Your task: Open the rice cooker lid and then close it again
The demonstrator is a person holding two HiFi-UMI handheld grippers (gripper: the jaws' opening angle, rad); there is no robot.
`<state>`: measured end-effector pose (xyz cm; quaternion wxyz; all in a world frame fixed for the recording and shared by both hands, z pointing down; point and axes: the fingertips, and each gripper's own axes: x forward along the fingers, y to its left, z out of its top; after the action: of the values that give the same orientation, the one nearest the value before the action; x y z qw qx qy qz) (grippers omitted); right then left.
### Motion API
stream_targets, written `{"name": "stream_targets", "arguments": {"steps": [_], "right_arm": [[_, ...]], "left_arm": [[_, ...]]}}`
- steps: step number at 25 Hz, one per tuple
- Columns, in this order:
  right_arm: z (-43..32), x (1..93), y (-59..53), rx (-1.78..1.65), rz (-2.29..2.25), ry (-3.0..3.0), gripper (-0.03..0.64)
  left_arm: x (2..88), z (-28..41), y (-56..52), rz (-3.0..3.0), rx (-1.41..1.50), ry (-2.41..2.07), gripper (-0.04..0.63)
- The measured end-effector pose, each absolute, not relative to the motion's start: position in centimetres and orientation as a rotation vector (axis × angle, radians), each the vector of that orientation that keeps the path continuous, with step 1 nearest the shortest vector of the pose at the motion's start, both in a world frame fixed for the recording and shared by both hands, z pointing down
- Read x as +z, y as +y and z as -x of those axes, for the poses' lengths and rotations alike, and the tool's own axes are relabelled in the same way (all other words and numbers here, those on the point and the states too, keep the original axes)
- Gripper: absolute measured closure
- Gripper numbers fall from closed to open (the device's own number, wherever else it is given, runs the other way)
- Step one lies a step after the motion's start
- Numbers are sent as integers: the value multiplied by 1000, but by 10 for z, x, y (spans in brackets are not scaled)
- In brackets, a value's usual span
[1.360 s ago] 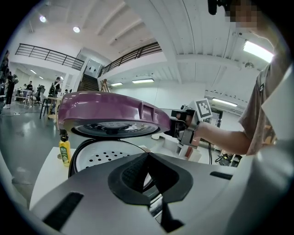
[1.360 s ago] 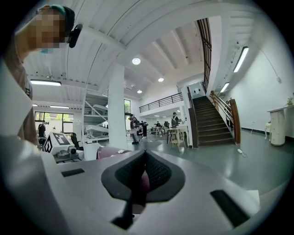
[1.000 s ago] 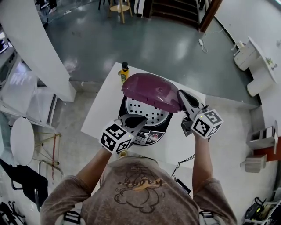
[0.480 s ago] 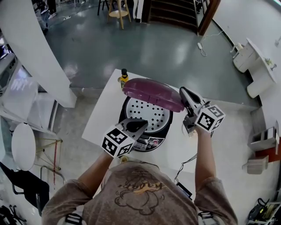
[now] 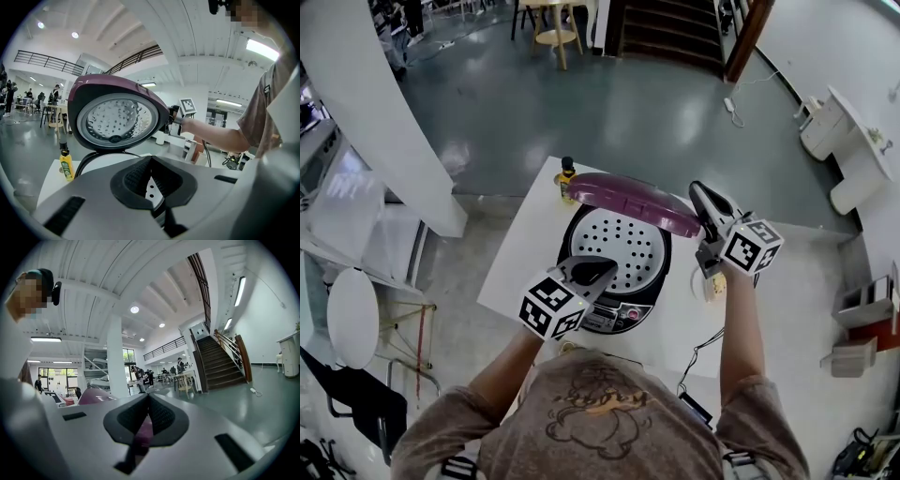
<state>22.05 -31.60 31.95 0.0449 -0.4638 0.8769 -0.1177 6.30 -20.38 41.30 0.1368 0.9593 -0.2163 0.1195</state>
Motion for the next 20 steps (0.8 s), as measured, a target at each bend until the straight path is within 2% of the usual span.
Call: {"name": "stream_targets", "arguments": {"steps": [20], "right_arm": [[-265,319,-371,-362,1585,2578,615]], "left_arm": [[416,-57,-220,-2747,319,-703,574]]}}
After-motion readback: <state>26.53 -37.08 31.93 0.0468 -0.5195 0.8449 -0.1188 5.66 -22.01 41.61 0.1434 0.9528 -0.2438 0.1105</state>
